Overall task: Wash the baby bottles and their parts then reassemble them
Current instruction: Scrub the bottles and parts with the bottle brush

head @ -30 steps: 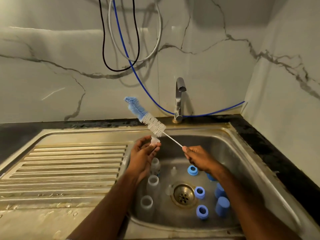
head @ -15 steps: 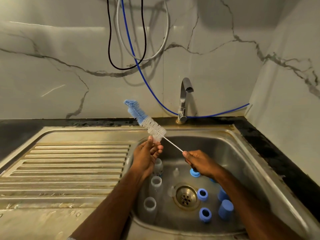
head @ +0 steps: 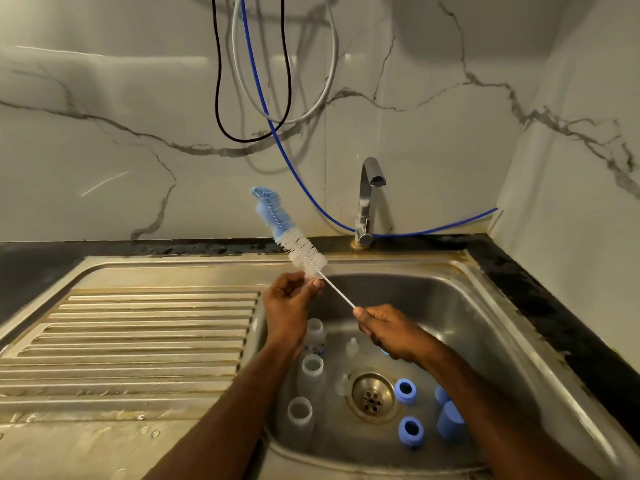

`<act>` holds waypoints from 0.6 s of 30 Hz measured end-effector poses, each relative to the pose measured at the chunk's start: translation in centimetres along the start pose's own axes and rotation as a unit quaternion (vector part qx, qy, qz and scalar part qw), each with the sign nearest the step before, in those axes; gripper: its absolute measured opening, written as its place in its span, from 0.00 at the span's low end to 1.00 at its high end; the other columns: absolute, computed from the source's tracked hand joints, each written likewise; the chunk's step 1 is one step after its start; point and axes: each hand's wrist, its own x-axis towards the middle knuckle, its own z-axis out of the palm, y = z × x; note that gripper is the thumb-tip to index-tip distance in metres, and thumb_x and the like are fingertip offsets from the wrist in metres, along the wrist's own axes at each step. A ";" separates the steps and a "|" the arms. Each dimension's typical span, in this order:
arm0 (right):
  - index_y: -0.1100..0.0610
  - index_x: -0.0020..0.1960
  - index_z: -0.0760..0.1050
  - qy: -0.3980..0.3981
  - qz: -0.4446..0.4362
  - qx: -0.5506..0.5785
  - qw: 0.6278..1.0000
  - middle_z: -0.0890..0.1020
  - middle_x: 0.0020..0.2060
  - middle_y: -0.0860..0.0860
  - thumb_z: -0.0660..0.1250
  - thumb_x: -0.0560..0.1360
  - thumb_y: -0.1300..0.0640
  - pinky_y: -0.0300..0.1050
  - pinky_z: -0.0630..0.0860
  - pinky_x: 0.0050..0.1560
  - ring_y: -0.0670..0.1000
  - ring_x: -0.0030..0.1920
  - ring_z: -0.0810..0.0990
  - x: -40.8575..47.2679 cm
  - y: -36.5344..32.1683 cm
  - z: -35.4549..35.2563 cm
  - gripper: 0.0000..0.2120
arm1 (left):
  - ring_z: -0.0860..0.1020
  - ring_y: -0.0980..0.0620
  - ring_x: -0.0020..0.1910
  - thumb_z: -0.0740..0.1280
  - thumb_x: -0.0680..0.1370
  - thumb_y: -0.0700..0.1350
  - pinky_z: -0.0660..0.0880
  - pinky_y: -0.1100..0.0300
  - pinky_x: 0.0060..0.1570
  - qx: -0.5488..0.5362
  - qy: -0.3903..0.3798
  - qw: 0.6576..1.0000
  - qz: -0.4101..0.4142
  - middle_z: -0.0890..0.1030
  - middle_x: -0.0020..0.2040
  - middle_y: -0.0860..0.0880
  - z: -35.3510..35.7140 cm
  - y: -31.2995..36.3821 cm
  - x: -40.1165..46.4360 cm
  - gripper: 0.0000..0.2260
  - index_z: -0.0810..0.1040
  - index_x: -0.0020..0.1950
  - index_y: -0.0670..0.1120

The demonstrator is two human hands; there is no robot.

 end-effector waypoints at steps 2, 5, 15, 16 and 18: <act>0.50 0.32 0.70 0.004 -0.013 -0.027 1.000 0.69 0.24 0.44 0.57 0.83 0.40 0.42 0.65 0.29 0.44 0.25 0.65 0.3 0.1 0.3 0.24 | 0.84 0.49 0.40 0.73 0.75 0.39 0.81 0.61 0.43 0.024 -0.028 0.999 0.015 0.86 0.43 0.40 -0.3 0.4 0.2 0.10 0.81 0.53 0.35; 0.50 0.31 0.67 0.059 -0.051 -0.096 0.992 0.70 0.25 0.45 0.58 0.83 0.41 0.48 0.68 0.36 0.44 0.28 0.67 0.6 0.9 -0.7 0.24 | 0.80 0.52 0.34 0.69 0.78 0.47 0.79 0.62 0.35 -0.059 -0.068 0.990 -0.112 0.83 0.39 0.41 -1.0 1.5 0.6 0.15 0.81 0.55 0.34; 0.49 0.33 0.69 -0.094 0.062 0.067 0.991 0.64 0.24 0.45 0.54 0.83 0.38 0.39 0.57 0.24 0.45 0.24 0.59 -0.6 -1.0 1.5 0.24 | 0.84 0.54 0.47 0.73 0.76 0.42 0.80 0.65 0.45 0.090 -0.009 0.994 0.067 0.86 0.47 0.49 -1.3 0.9 1.0 0.10 0.82 0.57 0.44; 0.49 0.33 0.68 -0.085 0.055 0.051 0.994 0.65 0.24 0.45 0.54 0.83 0.38 0.39 0.59 0.24 0.45 0.24 0.60 -0.6 -1.0 1.6 0.24 | 0.84 0.56 0.48 0.74 0.76 0.42 0.80 0.66 0.45 0.154 -0.002 0.982 0.107 0.86 0.48 0.51 -1.7 0.6 1.3 0.09 0.82 0.56 0.46; 0.50 0.32 0.68 -0.013 -0.005 -0.066 0.998 0.69 0.24 0.45 0.55 0.83 0.39 0.44 0.66 0.31 0.44 0.25 0.65 -0.4 -0.6 1.5 0.25 | 0.84 0.56 0.45 0.73 0.77 0.43 0.80 0.66 0.44 0.187 -0.015 0.976 0.114 0.86 0.46 0.51 -2.3 0.6 1.6 0.06 0.83 0.54 0.47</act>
